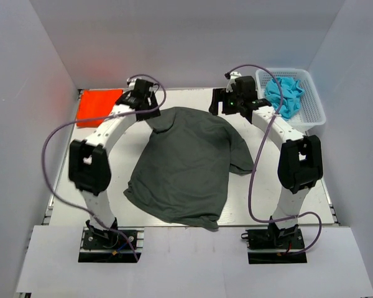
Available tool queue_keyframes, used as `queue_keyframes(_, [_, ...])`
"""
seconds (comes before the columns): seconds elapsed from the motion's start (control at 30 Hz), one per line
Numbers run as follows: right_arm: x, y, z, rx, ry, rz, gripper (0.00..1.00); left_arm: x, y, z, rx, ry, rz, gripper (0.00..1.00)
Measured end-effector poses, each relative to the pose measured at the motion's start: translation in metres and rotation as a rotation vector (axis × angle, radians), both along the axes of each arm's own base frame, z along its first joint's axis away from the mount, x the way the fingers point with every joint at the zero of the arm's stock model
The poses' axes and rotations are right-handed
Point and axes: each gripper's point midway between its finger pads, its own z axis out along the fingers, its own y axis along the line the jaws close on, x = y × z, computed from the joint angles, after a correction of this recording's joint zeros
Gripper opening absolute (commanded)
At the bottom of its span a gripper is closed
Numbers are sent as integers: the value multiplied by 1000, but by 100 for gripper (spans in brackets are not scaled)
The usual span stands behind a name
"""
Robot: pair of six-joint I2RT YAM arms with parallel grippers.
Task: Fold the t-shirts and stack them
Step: Flatten out the tshirt
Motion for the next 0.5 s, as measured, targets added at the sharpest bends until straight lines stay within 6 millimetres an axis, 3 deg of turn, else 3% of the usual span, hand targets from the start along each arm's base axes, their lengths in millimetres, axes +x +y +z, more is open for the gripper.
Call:
queue_keyframes(0.13, [-5,-2,-11,-14,30,2,90,-71,-1,-5,-107,54,-31,100])
queue_keyframes(0.3, [-6,-1,-42,-32,100,-1,90,-158,-18,-60,-299,197,-100,100])
queue_keyframes(0.4, [-9,-2,-80,-49,193,-15,90,-194,-27,-92,-381,301,-115,100])
queue_keyframes(0.5, [-20,-5,-114,-66,287,-30,90,-208,-35,-106,-423,359,-114,100])
